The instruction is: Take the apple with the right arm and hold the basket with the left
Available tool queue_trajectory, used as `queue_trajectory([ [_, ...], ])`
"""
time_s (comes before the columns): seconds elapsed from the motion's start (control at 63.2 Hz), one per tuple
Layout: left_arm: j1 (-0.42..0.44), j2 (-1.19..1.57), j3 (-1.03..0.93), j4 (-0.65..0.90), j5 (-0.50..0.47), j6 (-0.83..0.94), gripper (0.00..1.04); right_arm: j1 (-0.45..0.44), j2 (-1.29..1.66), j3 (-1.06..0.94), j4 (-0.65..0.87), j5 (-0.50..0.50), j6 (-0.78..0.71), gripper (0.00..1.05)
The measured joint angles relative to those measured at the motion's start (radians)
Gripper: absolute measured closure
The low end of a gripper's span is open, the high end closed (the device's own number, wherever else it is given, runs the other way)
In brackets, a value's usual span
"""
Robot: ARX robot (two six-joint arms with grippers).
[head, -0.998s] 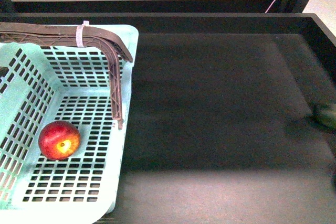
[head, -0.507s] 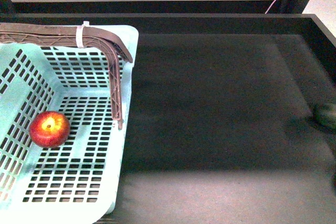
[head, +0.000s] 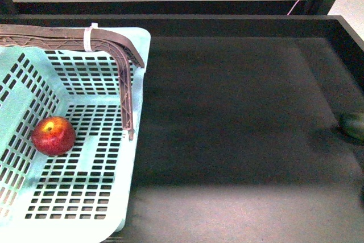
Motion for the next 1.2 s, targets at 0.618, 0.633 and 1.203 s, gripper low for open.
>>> queue_trajectory([
  [0.618, 0.179, -0.385, -0.228, -0.171, 0.178, 0.143, 1.01, 0.0, 0.0, 0.0, 0.0, 0.0, 0.0, 0.09],
  [0.633, 0.179, -0.395, -0.228, -0.185, 0.177, 0.143, 1.01, 0.0, 0.0, 0.0, 0.0, 0.0, 0.0, 0.09],
  [1.203, 0.179, -0.746, -0.228, -0.511, 0.178, 0.144, 1.01, 0.0, 0.0, 0.0, 0.0, 0.0, 0.0, 0.09],
])
